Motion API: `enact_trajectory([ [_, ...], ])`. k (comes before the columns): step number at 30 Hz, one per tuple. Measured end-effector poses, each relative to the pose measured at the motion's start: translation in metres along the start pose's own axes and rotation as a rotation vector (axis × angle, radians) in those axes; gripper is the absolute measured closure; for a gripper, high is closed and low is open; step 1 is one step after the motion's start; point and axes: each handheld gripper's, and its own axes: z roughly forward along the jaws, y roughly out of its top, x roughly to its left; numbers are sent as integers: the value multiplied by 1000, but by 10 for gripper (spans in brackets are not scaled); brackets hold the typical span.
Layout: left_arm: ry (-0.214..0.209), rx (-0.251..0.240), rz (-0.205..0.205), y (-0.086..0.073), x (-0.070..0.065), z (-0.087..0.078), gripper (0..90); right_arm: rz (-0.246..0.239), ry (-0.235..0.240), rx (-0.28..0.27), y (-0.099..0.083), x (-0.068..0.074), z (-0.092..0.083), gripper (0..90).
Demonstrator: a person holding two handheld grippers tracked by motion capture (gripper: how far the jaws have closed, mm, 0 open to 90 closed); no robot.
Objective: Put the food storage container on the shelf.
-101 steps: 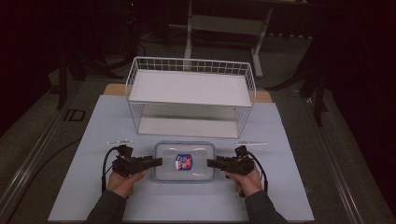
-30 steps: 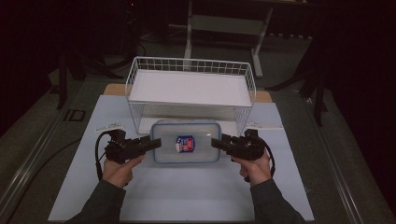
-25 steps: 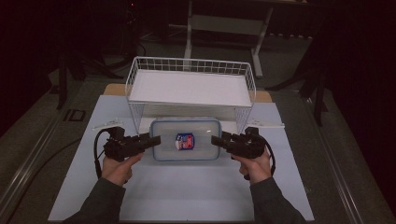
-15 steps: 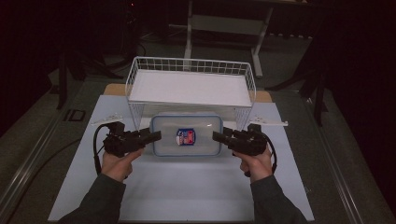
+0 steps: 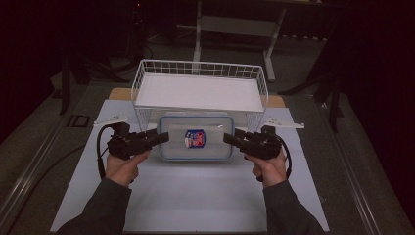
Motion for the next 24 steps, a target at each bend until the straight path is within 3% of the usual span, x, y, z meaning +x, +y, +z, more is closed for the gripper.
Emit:
enact_trajectory([
  [24, 8, -56, 59, 34, -10, -10, 490, -18, 16, -55, 23, 7, 0, 516],
])
